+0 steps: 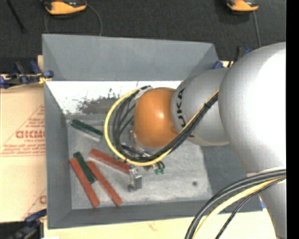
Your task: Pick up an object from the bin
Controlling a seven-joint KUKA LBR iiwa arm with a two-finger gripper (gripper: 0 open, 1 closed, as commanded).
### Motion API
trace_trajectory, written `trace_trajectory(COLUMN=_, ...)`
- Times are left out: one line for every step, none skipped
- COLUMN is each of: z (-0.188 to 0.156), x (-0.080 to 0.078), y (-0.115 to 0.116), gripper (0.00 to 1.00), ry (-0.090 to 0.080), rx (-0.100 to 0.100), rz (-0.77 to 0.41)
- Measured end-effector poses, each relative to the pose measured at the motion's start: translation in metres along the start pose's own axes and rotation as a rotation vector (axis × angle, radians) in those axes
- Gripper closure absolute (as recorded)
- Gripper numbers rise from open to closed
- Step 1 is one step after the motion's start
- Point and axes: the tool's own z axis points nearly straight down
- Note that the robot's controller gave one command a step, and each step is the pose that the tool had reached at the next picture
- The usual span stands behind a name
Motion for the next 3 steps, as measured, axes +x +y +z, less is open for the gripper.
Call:
trace_trajectory(z=-0.003, x=-0.059, y=-0.038, gripper=0.0, ry=-0.004, rx=-0.001, rz=0.101)
trace_trajectory(z=-0.003, x=-0.058, y=-0.037, gripper=1.0, ry=-0.002, rx=-0.002, rz=0.099)
trace_trajectory(z=-0.163, x=-0.045, y=-0.032, gripper=1.0, ry=-0.009, rx=0.001, rz=0.056)
